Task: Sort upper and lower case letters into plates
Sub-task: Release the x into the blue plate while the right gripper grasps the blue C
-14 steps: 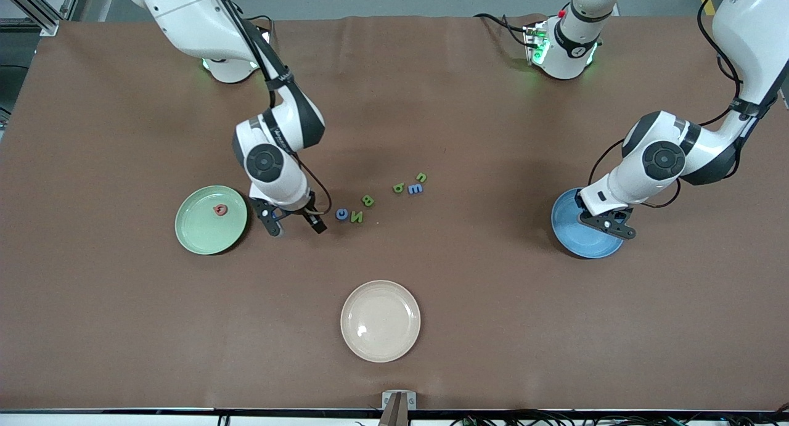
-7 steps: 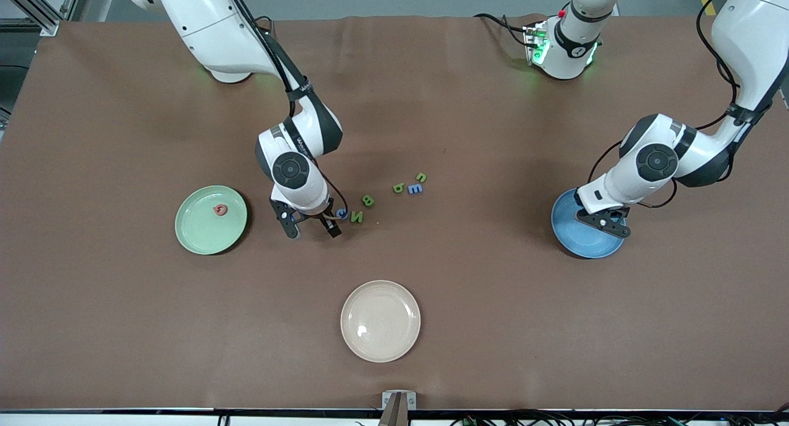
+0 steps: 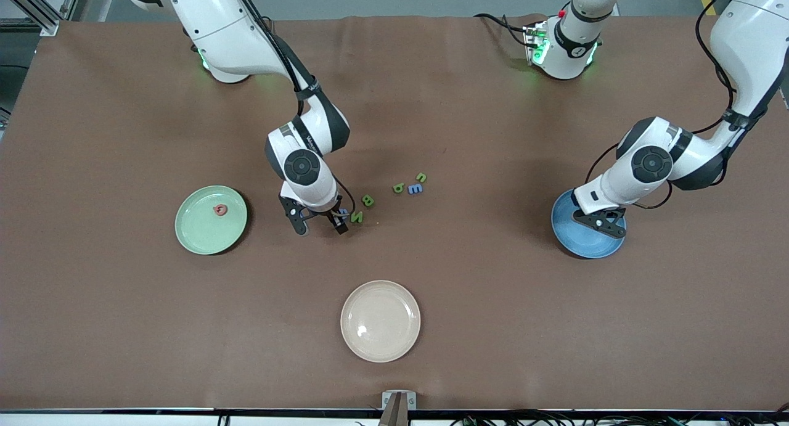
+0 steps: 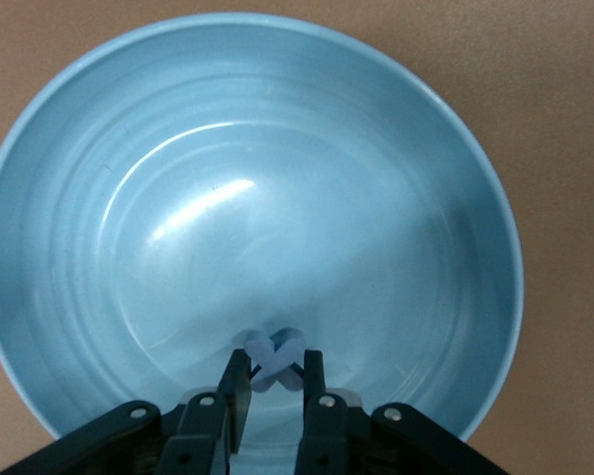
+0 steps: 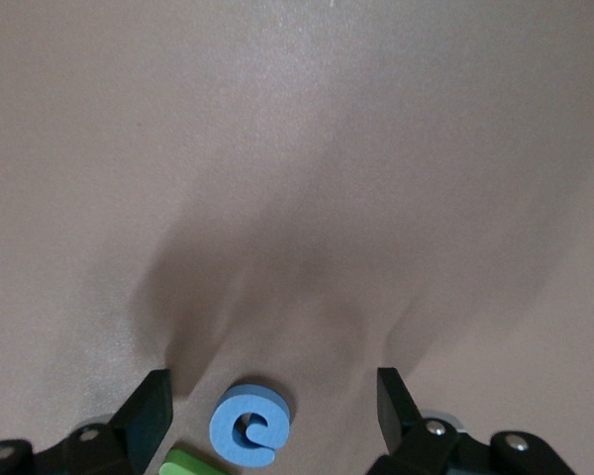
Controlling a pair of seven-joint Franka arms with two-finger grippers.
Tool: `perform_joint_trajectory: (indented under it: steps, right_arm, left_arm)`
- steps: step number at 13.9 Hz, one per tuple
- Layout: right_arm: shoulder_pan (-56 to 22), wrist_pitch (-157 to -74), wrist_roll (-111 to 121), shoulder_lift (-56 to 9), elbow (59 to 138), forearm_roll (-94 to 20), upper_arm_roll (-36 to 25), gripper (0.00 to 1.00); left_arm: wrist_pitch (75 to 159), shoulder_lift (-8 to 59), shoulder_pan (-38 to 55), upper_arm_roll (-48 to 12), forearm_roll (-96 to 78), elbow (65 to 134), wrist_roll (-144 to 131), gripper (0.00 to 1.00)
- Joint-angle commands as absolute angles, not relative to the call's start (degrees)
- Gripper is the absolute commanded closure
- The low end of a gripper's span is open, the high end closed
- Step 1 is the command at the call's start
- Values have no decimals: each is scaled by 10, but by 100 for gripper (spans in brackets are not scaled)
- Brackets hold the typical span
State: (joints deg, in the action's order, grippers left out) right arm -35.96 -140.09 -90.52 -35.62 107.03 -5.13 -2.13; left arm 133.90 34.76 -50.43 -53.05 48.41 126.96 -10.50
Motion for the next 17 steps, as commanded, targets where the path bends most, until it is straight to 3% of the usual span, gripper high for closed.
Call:
perform_joint_trajectory:
  steps: [1,2,3,4,5,8,9,14,15,17]
  right_arm:
    - [-373,-1407,-918,-364,1063,-54,-27,11]
    - [-374,-1407,-918,-366,1063,-55,-27,12]
    - [-377,-1407,-918,-366,1063,-58,-27,13]
    - [-377,-1408,-918,-367,1063,-58,-27,14]
    - [-377,-1409,-922,-367,1061,-59,-26,15]
    - [-384,-1405,-944,-378,1045,-59,-27,18]
    - [-384,-1405,-944,-379,1044,-59,-27,24]
    - [-383,-1398,-940,-376,1044,-55,-27,90]
    - [-381,-1398,-938,-375,1045,-52,-28,98]
    - [-374,-1397,-914,-372,1047,-51,-31,100]
  left_arm:
    - [1347,352,-508,-533,500,1271,-125,88]
    - [1346,352,-508,-533,500,1271,-128,83]
    - [1345,351,-507,-533,500,1269,-131,66]
    - [1344,347,-508,-533,500,1269,-134,27]
    - [1341,341,-509,-533,500,1269,-134,1]
    - [1333,323,-509,-557,491,1268,-169,0]
    - [1310,321,-509,-581,490,1267,-196,0]
    - [1224,330,-496,-695,413,1239,-330,0]
    - [1224,329,-477,-698,384,1230,-337,0]
    - [1223,324,-432,-700,371,1221,-365,0]
